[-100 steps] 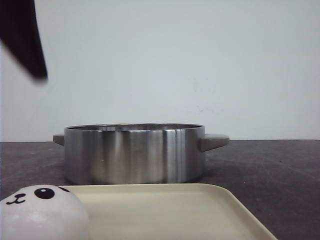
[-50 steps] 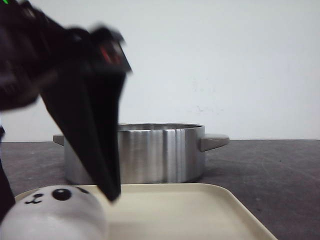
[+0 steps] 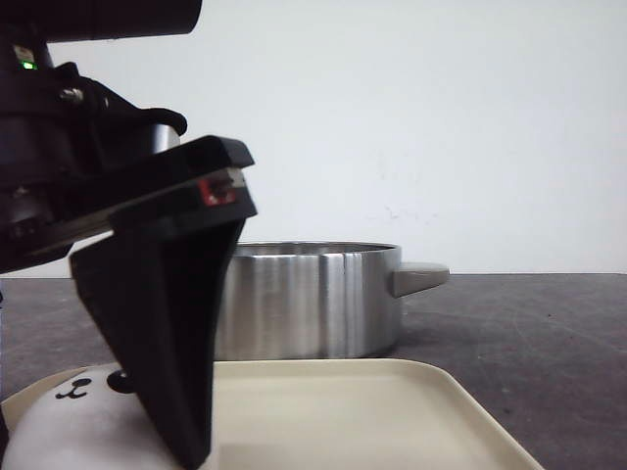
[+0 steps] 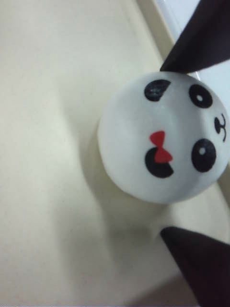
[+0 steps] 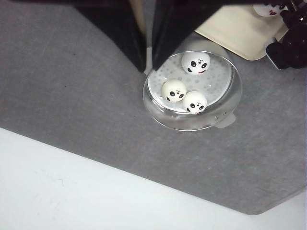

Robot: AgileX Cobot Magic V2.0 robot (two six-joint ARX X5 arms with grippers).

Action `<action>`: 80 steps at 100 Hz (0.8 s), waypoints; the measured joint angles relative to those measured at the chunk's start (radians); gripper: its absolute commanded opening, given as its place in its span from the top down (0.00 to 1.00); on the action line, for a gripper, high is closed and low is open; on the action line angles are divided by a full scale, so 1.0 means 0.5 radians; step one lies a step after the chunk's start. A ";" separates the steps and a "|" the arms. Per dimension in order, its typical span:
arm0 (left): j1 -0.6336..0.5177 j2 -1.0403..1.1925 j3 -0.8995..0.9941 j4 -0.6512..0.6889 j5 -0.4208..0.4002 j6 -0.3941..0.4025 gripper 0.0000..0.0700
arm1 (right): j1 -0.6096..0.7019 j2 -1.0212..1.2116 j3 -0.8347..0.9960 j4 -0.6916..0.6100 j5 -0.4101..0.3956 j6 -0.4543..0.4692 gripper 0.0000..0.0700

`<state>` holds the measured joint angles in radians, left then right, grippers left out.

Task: Steam buns
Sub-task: 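Lower the left gripper onto the last panda bun and grasp it, then carry the bun with the left gripper into the pot and release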

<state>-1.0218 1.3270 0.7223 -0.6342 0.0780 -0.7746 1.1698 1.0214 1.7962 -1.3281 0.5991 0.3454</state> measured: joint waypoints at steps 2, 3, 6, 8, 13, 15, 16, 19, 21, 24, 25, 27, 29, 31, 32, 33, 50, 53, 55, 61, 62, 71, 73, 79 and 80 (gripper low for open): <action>-0.001 0.000 0.000 0.000 0.000 0.000 0.22 | 0.000 0.000 0.000 0.000 0.000 0.000 0.98; -0.001 0.000 0.000 -0.001 -0.001 0.000 0.22 | 0.000 0.001 0.000 0.000 0.000 0.000 0.98; 0.000 0.001 0.000 -0.001 -0.005 0.000 0.24 | 0.000 0.001 0.000 -0.001 0.000 0.000 0.98; -0.001 0.001 0.000 0.000 -0.013 0.000 0.28 | 0.000 0.001 0.000 0.000 0.000 0.000 0.98; -0.002 0.001 0.000 -0.001 -0.049 0.001 0.44 | 0.000 0.001 0.000 0.000 0.000 0.000 0.98; -0.003 0.001 0.000 -0.001 -0.060 0.002 0.55 | 0.000 0.001 0.000 -0.001 0.000 0.000 0.98; -0.003 0.001 0.000 -0.002 -0.065 0.002 0.60 | 0.000 0.001 0.000 -0.001 0.000 0.000 0.98; -0.003 0.001 0.000 -0.002 -0.083 0.004 0.72 | 0.000 0.001 0.000 -0.002 0.000 0.000 0.98; -0.003 0.001 0.000 -0.002 -0.095 0.005 0.78 | 0.000 0.001 0.000 -0.002 0.000 0.000 0.98; -0.003 0.001 0.000 -0.002 -0.102 0.007 0.85 | 0.000 0.001 0.000 -0.006 0.000 0.000 0.98; -0.003 0.001 0.000 -0.002 -0.104 0.007 0.87 | 0.000 0.000 0.000 -0.008 0.000 0.000 0.98; -0.003 0.001 0.000 -0.001 -0.105 0.008 0.89 | 0.000 0.000 0.000 -0.013 0.000 0.000 0.98; -0.003 0.001 0.000 0.000 -0.106 0.008 0.91 | 0.000 0.000 0.000 -0.014 0.000 0.000 0.98; -0.003 0.001 0.000 0.001 -0.106 0.008 0.92 | 0.000 0.000 0.000 -0.014 0.000 0.000 0.98; -0.003 0.001 0.000 0.001 -0.106 0.008 0.92 | 0.000 0.000 0.000 -0.014 0.000 0.000 0.98; -0.003 0.001 0.000 0.002 -0.107 0.008 0.93 | 0.000 0.000 0.000 -0.014 0.000 0.000 0.98; -0.003 0.001 0.000 0.006 -0.141 0.019 1.00 | 0.000 0.001 0.000 -0.017 0.000 0.000 0.98; -0.003 0.001 0.000 0.007 -0.142 0.027 1.00 | 0.000 0.000 0.000 -0.018 0.000 0.000 0.98; -0.004 0.001 0.000 0.007 -0.143 0.031 1.00 | 0.000 0.000 0.000 -0.018 0.000 0.000 0.98; -0.004 -0.003 0.008 -0.002 -0.144 0.047 1.00 | 0.000 0.000 0.000 -0.020 0.000 0.000 0.98; -0.004 -0.006 0.011 -0.005 -0.145 0.050 1.00 | 0.000 0.001 0.000 -0.020 0.000 0.000 0.98; -0.020 -0.069 0.089 -0.054 -0.154 0.073 1.00 | 0.000 0.000 0.000 -0.021 0.000 0.000 0.98; -0.027 -0.092 0.123 -0.058 -0.160 0.083 1.00 | 0.000 0.000 0.000 -0.022 0.000 0.000 0.98; -0.048 -0.166 0.271 -0.044 -0.191 0.114 1.00 | 0.000 0.000 0.000 -0.023 0.000 0.000 0.98; -0.049 -0.176 0.301 -0.040 -0.201 0.119 1.00 | 0.000 -0.001 0.000 -0.023 0.000 0.000 0.98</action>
<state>-1.0462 1.2388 0.8730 -0.6544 -0.0223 -0.7151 1.1698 1.0210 1.7962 -1.3396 0.5991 0.3454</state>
